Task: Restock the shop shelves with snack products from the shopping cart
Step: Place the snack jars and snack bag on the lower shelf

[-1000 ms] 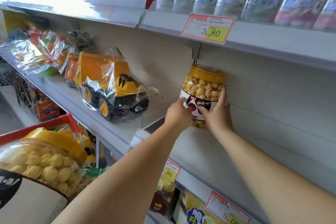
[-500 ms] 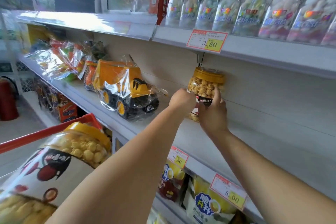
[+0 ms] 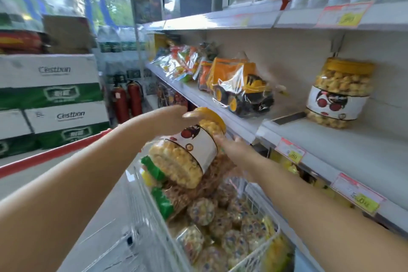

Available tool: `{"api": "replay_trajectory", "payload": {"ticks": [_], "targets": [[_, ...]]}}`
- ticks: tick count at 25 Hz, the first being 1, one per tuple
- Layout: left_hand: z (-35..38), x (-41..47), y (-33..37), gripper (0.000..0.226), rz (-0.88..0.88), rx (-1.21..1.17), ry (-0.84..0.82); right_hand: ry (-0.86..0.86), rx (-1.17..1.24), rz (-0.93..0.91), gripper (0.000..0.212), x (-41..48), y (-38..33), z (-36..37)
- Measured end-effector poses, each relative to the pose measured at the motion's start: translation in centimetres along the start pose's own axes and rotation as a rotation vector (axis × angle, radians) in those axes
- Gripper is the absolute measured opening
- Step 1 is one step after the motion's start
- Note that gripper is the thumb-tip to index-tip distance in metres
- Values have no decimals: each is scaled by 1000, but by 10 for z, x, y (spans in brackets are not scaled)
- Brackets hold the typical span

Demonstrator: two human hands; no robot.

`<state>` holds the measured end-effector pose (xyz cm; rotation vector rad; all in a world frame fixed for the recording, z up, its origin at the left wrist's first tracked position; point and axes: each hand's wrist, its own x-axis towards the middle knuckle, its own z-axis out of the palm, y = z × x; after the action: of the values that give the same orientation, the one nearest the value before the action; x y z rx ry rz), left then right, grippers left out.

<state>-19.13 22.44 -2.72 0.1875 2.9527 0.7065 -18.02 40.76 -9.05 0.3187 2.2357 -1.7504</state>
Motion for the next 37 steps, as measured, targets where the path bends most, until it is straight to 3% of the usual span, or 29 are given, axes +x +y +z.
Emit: {"api": "replay_trajectory", "payload": {"ticks": [4, 6, 8, 11, 13, 18, 22, 25, 30, 35, 37], "targets": [[11, -16, -26, 67, -205, -120, -76, -306, 179, 25, 79, 8, 21, 24], [20, -19, -30, 65, -258, -234, -40, -315, 251, 5, 97, 9, 26, 30], [20, -24, -27, 55, -225, -361, -2, -249, 282, -66, 116, 9, 27, 28], [16, -33, -3, 55, -105, -510, 32, -93, 292, -239, 123, 2, 20, -6], [13, -37, 22, 58, -28, -611, 25, -31, 248, -355, 117, -14, 10, -39], [31, -16, 98, 35, 212, -836, -43, 186, 100, -584, 82, -51, -5, -131], [65, 24, 141, 40, 338, -947, -123, 381, 28, -637, 106, -44, 0, -189], [85, 56, 165, 57, 435, -931, -161, 435, -7, -640, 121, -31, 11, -215], [117, 98, 181, 86, 471, -787, -145, 492, -98, -620, 124, -8, 35, -224], [128, 124, 171, 83, 472, -734, -23, 536, -175, -684, 128, 22, 37, -225], [131, 127, 170, 98, 463, -654, 14, 564, -211, -687, 128, 28, 36, -223]]}}
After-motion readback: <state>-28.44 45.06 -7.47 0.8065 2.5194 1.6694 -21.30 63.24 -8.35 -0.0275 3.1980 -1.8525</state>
